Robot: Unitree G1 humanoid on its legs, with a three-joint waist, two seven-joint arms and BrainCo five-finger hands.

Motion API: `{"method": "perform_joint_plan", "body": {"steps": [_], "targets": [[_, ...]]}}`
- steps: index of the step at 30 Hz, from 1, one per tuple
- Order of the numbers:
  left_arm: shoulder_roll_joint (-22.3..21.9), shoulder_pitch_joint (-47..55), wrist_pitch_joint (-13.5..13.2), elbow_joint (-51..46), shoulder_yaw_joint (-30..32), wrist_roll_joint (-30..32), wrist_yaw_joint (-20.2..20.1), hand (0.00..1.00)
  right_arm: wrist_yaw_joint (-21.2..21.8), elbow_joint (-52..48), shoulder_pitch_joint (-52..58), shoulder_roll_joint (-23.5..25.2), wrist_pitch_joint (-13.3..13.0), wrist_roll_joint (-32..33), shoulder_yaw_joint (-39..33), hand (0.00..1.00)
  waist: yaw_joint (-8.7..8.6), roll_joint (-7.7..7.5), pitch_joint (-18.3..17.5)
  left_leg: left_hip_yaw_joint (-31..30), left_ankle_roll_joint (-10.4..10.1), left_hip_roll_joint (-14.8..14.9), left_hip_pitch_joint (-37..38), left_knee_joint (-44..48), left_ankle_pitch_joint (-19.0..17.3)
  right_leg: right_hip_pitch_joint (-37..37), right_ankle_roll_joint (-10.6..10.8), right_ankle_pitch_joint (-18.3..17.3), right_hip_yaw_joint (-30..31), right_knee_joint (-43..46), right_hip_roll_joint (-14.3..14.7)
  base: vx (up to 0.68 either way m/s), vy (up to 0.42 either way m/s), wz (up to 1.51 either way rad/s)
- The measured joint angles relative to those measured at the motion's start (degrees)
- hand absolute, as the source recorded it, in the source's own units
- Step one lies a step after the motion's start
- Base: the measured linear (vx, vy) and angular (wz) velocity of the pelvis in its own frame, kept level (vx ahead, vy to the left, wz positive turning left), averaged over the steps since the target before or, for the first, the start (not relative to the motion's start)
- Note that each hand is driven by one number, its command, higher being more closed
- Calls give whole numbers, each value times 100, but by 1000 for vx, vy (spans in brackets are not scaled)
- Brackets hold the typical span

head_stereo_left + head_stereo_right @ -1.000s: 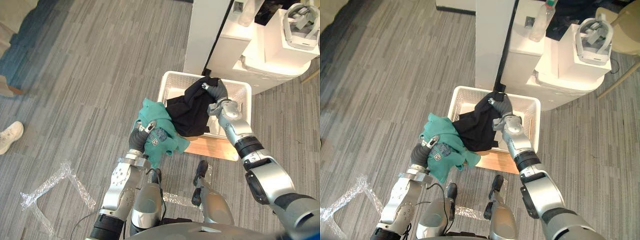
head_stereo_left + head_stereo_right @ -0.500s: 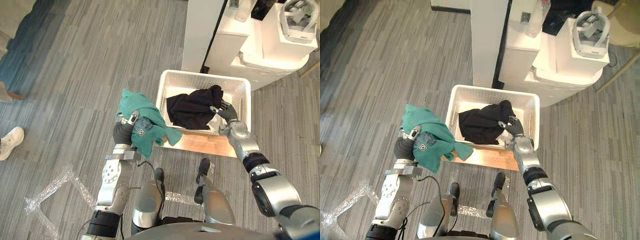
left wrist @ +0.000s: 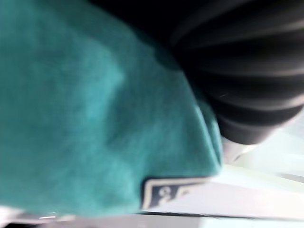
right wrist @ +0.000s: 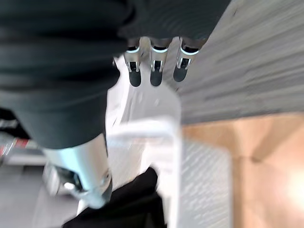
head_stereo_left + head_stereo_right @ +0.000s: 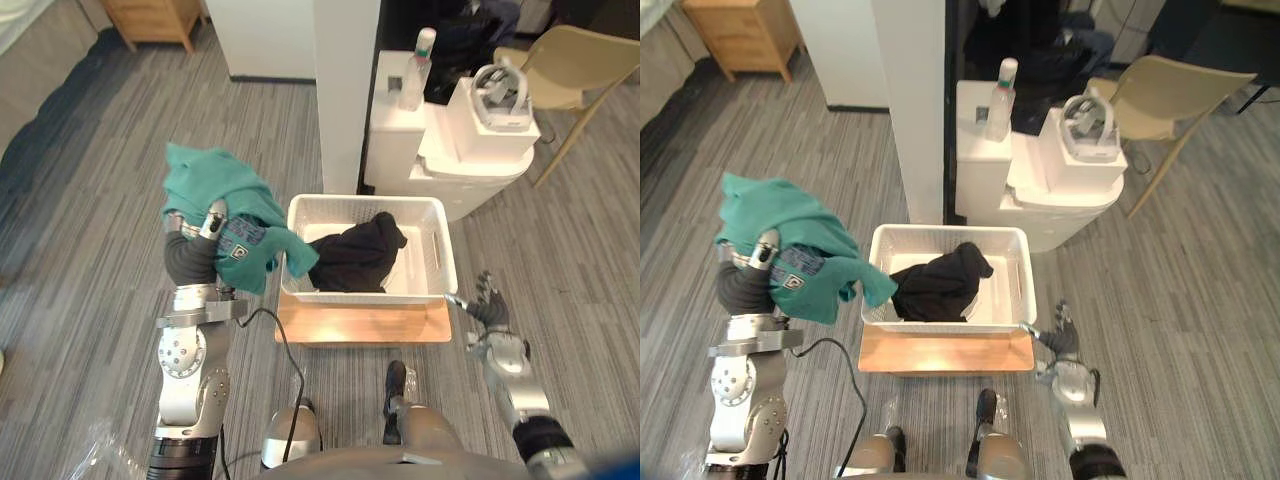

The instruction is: Tidy the bed and pick cloth on bed and put in laundry

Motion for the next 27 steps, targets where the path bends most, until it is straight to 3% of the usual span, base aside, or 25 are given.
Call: {"method": "perform_joint_plan", "body": {"steps": [4, 8, 12, 16, 19, 21, 23, 27], "targets": [[192, -503, -30, -56, 447, 213, 232, 100, -112, -135, 656, 189, 144, -122, -23, 0, -151, -1, -223, 168, 7, -24, 200, -87, 1, 87, 27, -24, 193, -4, -3, -20, 9, -20], [683, -1066, 211, 152, 470, 474, 452, 100, -56, -227, 1217, 199, 143, -226, -176, 0, -349, -13, -433, 412, -4, -29, 318, -109, -15, 66, 32, -21, 449, -20, 24, -53, -6, -29], [1002, -1612, 608, 1228, 357, 834, 533, 100, 145, -203, 1555, 186, 124, -287, -241, 0, -620, -4, -538, 574, -85, -4, 420, -147, -41, 61, 14, -18, 590, -41, 80, -39, -13, -23], [1291, -2095, 958, 2582, -185, 1335, 734, 100, 322, -70, 1699, 185, 111, -282, -236, 0, -766, -66, -520, 800, -100, -8, 366, -145, -34, -128, -3, 19, 835, -42, 125, -54, -14, -33], [1443, -2588, 1033, 3463, -582, 1570, 833, 100, 355, 84, 1655, 183, 26, -150, -239, 0, -845, -189, -382, 917, -107, -6, 149, -76, -31, -379, -12, 50, 944, -38, 144, -39, -22, -25], [1575, -3268, 1066, 4083, -888, 1627, 904, 100, 369, 97, 1396, 176, -113, 100, -240, 0, -926, -350, -46, 930, -91, -1, -327, 214, -65, -749, -24, 182, 998, -10, 111, -41, -29, -8], [1677, -3601, 1100, 4405, -1078, 1762, 933, 100, 365, 139, 1126, 154, -215, 273, -249, 0, -949, -399, 198, 979, -54, 0, -559, 397, -80, -987, -38, 310, 1089, -7, 110, -58, -34, -22], [1655, -3875, 1126, 4709, -1516, 1784, 943, 100, 346, 171, 621, 102, -410, 573, -246, 0, -1099, -274, 686, 1087, -53, 61, -734, 643, -213, -1133, 0, 439, 1201, -4, 149, -4, 15, -20]]}}
